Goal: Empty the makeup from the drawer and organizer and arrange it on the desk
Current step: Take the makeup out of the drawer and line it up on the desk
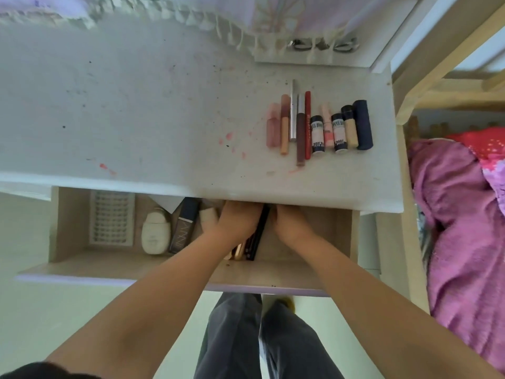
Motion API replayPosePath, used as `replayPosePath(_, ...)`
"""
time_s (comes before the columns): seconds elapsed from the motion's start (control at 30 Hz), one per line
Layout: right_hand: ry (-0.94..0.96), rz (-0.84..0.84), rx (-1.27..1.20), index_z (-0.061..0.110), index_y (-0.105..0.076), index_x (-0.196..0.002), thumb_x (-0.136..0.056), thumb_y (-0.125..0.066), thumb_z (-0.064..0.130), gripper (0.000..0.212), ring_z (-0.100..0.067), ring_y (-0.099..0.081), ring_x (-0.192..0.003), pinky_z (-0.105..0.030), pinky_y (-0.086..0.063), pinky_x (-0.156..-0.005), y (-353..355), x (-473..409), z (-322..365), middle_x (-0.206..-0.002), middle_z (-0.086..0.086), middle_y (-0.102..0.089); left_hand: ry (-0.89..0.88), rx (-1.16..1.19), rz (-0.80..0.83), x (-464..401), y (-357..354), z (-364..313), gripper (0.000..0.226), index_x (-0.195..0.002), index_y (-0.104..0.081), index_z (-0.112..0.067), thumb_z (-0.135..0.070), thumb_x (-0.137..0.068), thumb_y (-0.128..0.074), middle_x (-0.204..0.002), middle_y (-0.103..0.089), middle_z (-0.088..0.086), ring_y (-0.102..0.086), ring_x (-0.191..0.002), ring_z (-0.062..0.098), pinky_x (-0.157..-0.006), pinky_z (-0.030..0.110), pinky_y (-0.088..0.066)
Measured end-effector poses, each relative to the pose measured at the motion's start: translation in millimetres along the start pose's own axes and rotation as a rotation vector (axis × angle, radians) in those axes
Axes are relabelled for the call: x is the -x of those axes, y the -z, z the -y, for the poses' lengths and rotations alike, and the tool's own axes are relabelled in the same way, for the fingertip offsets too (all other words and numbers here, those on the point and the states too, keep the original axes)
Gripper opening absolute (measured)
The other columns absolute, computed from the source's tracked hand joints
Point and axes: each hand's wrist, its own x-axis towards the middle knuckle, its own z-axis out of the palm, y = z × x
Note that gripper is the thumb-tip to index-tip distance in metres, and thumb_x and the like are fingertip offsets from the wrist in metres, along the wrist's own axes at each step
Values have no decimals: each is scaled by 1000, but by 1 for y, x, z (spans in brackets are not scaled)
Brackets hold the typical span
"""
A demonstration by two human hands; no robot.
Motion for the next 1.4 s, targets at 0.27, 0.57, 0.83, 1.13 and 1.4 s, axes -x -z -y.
replayPosePath(0.27, -27, -32, -212, 4, -52, -121, -94, -48, 9, 28, -31, -55, -109, -29, -43, -88, -10, 11, 3, -119, -17, -57, -52, -311, 126, 13, 13, 19, 36, -128, -52, -6, -11, -92, -50, -123, -58, 18, -53, -114, 38, -95, 44, -41)
replayPosePath(0.57, 45, -68, -385, 19, -52, -106, -92, -59, 22, 17, -8, -58, -85, -17, -45, -73, 15, 68, 1, -94, 6, -60, 123, 247, 193, 52, 50, -12, 23, -113, -53, -17, -19, -91, -58, -99, -62, -4, -59, -93, 12, -85, 29, -50)
replayPosePath(0.83, 332, -335, -357, 11, -57, -101, -90, -61, 21, 15, -8, -60, -74, -18, -46, -83, 143, 50, 56, -79, 6, -61, 128, 514, -106, 12, 161, -49, 17, -99, -54, -23, -16, -87, -65, -84, -65, -6, -62, -76, 4, -70, 13, -46)
replayPosePath(1.13, 165, -383, -58, 15, -56, -103, -93, -54, 32, 20, -22, -61, -88, -39, -43, -91, 168, -86, 116, -91, 0, -68, 241, 446, -34, -123, 182, -13, 9, -95, -60, -15, -22, -88, -62, -76, -65, 1, -58, -53, 3, -60, 23, -50)
replayPosePath(1.4, 62, -475, 274, 18, -55, -111, -96, -45, 36, 25, -25, -54, -102, -39, -34, -89, 156, -114, 97, -102, -1, -66, 192, 373, 0, -155, 154, -6, 19, -103, -61, -10, -23, -89, -62, -84, -60, 2, -56, -65, 14, -57, 12, -40)
